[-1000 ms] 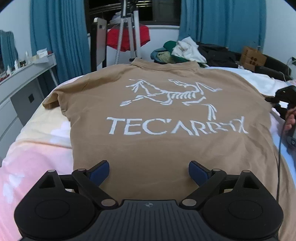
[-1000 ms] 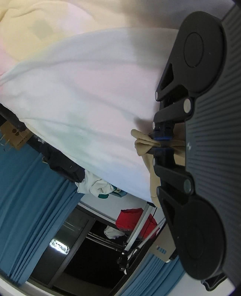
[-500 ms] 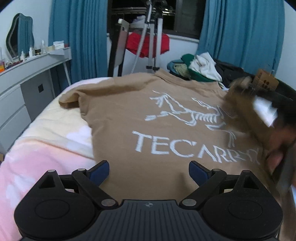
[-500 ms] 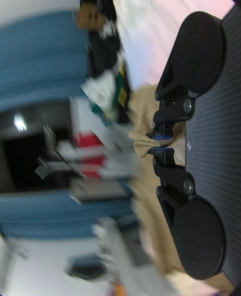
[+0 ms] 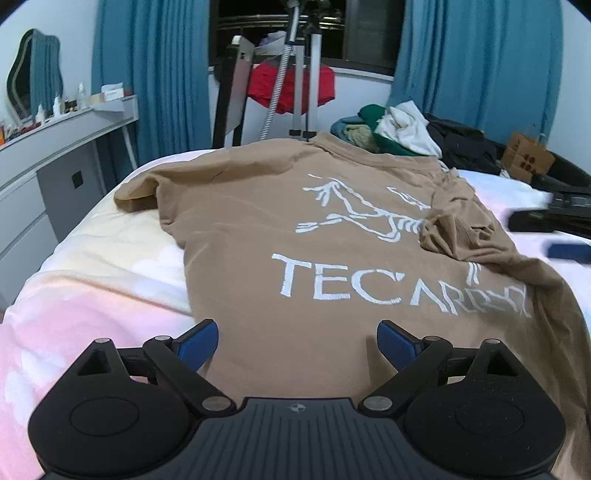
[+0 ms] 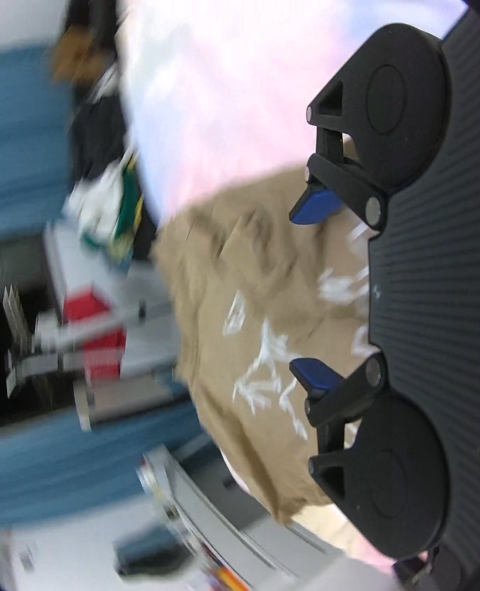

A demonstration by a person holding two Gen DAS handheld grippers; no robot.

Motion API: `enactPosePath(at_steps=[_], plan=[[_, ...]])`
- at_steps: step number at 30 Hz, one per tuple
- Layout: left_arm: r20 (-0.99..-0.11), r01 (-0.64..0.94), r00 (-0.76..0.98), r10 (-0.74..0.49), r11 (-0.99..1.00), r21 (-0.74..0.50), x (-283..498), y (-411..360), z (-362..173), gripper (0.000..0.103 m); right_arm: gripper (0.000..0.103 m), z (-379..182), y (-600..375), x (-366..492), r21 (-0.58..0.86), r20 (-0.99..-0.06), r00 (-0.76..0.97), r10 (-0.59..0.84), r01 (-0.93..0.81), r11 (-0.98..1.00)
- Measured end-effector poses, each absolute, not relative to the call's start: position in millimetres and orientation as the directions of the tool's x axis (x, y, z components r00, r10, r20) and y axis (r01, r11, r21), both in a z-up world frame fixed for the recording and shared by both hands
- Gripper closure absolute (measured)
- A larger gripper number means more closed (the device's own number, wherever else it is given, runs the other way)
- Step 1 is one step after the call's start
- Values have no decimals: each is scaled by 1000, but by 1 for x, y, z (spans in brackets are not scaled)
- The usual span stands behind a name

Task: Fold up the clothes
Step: 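Fold the held side over the shirt back and open the right gripper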

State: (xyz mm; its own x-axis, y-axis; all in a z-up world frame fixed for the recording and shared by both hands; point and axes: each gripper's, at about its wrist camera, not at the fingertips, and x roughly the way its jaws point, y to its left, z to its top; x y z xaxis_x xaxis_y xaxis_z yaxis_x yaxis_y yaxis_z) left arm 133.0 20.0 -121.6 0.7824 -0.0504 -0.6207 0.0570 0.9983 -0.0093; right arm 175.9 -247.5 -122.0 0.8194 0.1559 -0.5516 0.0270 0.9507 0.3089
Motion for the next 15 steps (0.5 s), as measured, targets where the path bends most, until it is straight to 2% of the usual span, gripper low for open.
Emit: enactPosePath(at_steps=[4,10,14,15], plan=[[-612,106,787,-73,994,18,134,12,-122,9,22,-128,-263,134,347,-578,809,112,119,930],[-550,226,816,-179,974,19,150,-21,-103,13,22,-125,-271,139,283,-528,849,32,140,949],[-519,316,822,-235,946,71,191,-73,-91,14,22,-129,-289,138,296,-509,860,23,150,943],[-514,337,821,-249,938,84,203,-87,-88,18,22,-129,-293,138,298,-508,861,14,160,941]])
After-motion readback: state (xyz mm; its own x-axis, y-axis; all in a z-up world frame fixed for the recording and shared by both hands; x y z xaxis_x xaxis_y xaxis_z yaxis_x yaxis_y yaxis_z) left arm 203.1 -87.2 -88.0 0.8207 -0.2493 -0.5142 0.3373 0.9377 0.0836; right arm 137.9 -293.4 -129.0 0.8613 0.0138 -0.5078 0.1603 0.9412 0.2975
